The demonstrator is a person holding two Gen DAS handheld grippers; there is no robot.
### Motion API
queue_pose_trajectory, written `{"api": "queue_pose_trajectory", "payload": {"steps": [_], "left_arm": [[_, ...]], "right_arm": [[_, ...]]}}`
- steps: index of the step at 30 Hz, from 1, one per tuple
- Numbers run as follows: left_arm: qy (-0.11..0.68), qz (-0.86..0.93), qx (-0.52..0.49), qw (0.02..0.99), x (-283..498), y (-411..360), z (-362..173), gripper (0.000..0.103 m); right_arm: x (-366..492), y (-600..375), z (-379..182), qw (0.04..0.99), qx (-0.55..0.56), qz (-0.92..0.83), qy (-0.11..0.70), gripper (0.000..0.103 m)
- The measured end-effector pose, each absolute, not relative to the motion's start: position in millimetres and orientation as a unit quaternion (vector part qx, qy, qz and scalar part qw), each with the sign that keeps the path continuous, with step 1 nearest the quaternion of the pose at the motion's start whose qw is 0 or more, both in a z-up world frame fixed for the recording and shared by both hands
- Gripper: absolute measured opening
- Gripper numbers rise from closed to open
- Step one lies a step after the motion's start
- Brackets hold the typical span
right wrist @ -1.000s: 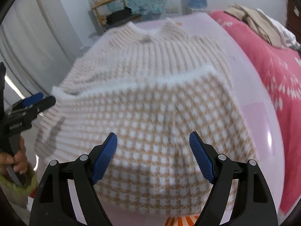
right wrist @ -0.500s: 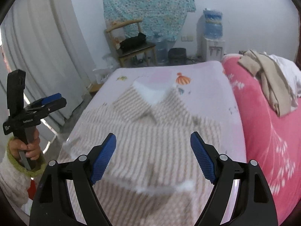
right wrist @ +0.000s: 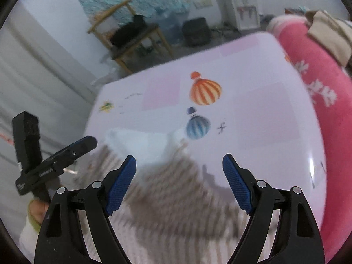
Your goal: Fold large clothes
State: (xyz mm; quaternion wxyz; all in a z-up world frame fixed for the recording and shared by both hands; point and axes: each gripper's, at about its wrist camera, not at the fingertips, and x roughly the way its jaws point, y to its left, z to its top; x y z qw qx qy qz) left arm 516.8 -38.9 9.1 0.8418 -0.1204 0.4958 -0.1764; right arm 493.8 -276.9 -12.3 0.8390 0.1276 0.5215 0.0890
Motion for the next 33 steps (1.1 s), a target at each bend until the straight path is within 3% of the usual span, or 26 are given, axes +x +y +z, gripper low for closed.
{"api": "queue_pose_trajectory", "payload": {"steps": [2,4,5,7,9,10,12,20,23,25,27,33], "left_arm": [[0.518,-0.165,-0.144,0.827,533.2,-35.9,-10.0,0.072],[0.534,-0.158,-0.165,0.814,541.3,-32.0,-23.4,0.058],[0.54,-0.156,-0.175,0.808,542.7,-30.7,-29.0,0.054],[0.542,-0.165,-0.183,0.804,542.9,-33.0,-34.4,0.034],[0.538,-0.169,-0.175,0.807,538.9,-37.0,-32.7,0.025],[0.532,-0.174,-0.165,0.812,534.9,-39.5,-28.3,0.017],[0.526,-0.182,-0.154,0.816,530.6,-42.9,-20.7,0.012],[0.466,-0.256,-0.069,0.844,451.5,-42.4,46.1,0.011],[0.454,-0.286,-0.045,0.842,406.9,-36.5,59.5,0.011],[0.456,-0.298,-0.033,0.838,382.4,-33.8,59.2,0.013],[0.463,-0.305,-0.026,0.832,359.7,-30.4,53.5,0.016],[0.476,-0.295,-0.01,0.828,321.5,-21.2,30.5,0.018]], "right_arm": [[508.8,-277.4,-29.6,0.832,0.13,0.081,0.533,0.077],[517.8,-279.9,-45.3,0.821,0.142,0.078,0.547,0.072],[520.2,-281.0,-51.9,0.816,0.147,0.079,0.553,0.066],[518.6,-281.9,-58.4,0.81,0.157,0.086,0.558,0.054],[516.0,-281.9,-58.0,0.806,0.17,0.1,0.558,0.024],[513.9,-282.3,-56.1,0.804,0.177,0.111,0.557,0.016],[504.5,-280.5,-46.2,0.81,0.172,0.121,0.548,0.01],[412.6,-266.0,20.1,0.849,0.079,0.172,0.494,0.01],[370.4,-262.2,27.6,0.852,0.051,0.187,0.486,0.017],[337.3,-263.8,28.6,0.851,0.034,0.19,0.489,0.026],[309.3,-271.8,39.7,0.855,0.052,0.201,0.476,0.042],[309.0,-293.1,86.3,0.863,0.171,0.25,0.405,0.046]]}}
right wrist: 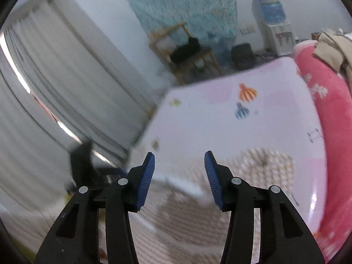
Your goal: Fold large clothes
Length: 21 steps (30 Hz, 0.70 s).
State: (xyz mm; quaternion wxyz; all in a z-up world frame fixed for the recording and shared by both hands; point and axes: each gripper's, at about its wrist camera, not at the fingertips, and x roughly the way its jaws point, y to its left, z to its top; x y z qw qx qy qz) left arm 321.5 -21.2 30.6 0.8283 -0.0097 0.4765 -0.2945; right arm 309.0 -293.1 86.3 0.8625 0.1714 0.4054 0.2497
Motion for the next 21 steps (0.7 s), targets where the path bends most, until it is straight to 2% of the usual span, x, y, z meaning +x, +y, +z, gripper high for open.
{"api": "queue_pose_trajectory", "payload": {"steps": [2,5,7,10,16,21], "left_arm": [[0.472,-0.291,-0.014,0.832,318.9,-20.4,29.5,0.019],[0.47,-0.279,-0.015,0.838,313.8,-15.9,28.8,0.028],[0.467,-0.275,-0.02,0.84,309.0,-8.5,30.9,0.035],[0.451,-0.281,-0.041,0.846,296.5,11.4,39.8,0.037],[0.421,-0.283,-0.069,0.859,308.9,20.0,58.6,0.037],[0.453,-0.273,-0.043,0.848,353.8,-18.3,32.2,0.037]], "right_arm": [[327.7,-284.6,75.5,0.855,0.18,0.251,0.417,0.044],[352.7,-262.3,35.3,0.822,0.183,0.25,0.477,0.033],[358.2,-242.7,-4.4,0.795,0.157,0.242,0.533,0.032],[347.2,-227.8,-45.5,0.78,0.103,0.219,0.576,0.032],[342.9,-212.7,-33.9,0.798,0.055,0.207,0.564,0.032],[352.9,-194.1,-13.5,0.83,0.029,0.194,0.523,0.034]]}}
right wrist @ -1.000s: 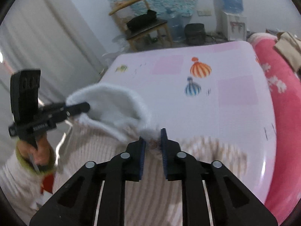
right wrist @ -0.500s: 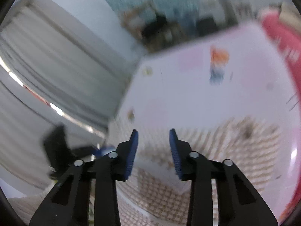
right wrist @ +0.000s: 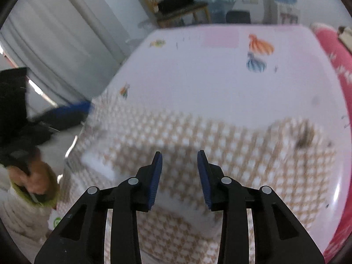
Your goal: Fold large clothes
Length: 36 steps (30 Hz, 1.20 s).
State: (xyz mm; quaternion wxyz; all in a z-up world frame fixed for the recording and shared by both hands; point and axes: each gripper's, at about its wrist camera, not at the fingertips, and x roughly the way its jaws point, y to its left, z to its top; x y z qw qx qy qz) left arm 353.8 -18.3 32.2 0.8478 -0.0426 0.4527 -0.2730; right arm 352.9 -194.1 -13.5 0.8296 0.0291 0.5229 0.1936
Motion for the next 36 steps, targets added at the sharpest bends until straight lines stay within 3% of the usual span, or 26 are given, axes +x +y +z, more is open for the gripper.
{"api": "queue_pose_trajectory", "payload": {"steps": [6,15,19,21,29,36], "left_arm": [[0.487,-0.22,0.028,0.845,384.8,-30.1,-22.7,0.037],[0.447,-0.303,0.034,0.841,352.7,-44.3,11.1,0.037],[0.487,-0.291,0.11,0.816,332.9,-65.3,-21.6,0.037],[0.469,-0.284,0.13,0.826,322.2,-65.1,-22.1,0.037],[0.482,-0.247,0.112,0.833,296.7,-35.0,-14.5,0.038],[0.421,-0.269,0.069,0.863,284.4,-33.5,30.4,0.038]], "right_arm": [[380.8,-196.1,-37.9,0.835,-0.003,0.148,0.529,0.031],[353.0,-195.9,-11.6,0.842,0.014,0.195,0.503,0.033],[343.9,-182.7,-45.4,0.828,-0.036,0.195,0.525,0.034],[339.4,-188.2,-40.6,0.826,-0.038,0.19,0.529,0.034],[303.0,-235.8,-31.4,0.83,-0.002,0.165,0.533,0.033],[290.8,-212.3,8.0,0.864,-0.008,0.142,0.484,0.036]]}}
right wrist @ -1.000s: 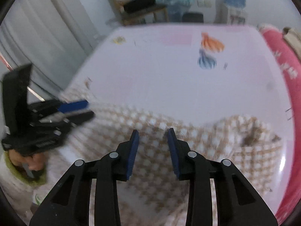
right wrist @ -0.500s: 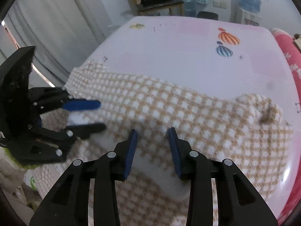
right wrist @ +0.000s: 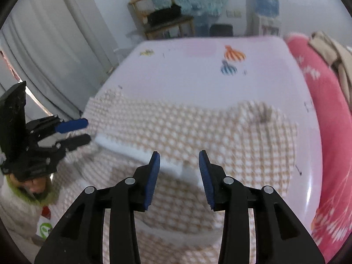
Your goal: Fold large clothes
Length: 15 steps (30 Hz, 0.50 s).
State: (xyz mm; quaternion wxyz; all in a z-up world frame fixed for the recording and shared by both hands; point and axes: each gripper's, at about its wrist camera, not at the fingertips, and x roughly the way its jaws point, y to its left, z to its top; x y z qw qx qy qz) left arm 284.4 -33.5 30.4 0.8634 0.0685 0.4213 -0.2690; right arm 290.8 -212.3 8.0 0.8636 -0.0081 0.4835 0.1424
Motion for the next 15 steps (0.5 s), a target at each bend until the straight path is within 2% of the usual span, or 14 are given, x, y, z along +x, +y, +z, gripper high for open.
{"api": "queue_pose_trajectory", "payload": {"steps": [3,6,9,12,15], "left_arm": [[0.433,-0.262,0.077,0.859,290.1,-52.7,20.3,0.038],[0.49,-0.222,0.092,0.838,302.3,-62.8,-21.9,0.038],[0.482,-0.218,0.067,0.846,295.1,-56.2,-17.0,0.038],[0.48,-0.214,0.037,0.85,286.5,-43.8,-3.9,0.038],[0.479,-0.202,0.009,0.854,268.0,-25.1,10.0,0.041]], "right_arm": [[304.4,-193.7,-12.5,0.863,-0.024,0.123,0.489,0.042],[313.8,-192.9,-49.3,0.852,-0.029,0.085,0.516,0.043],[302.2,-193.7,-39.1,0.855,-0.021,0.073,0.513,0.043],[280.0,-199.2,-21.1,0.864,0.011,0.078,0.498,0.057],[252.0,-199.5,-8.4,0.874,0.019,0.082,0.479,0.065]]}}
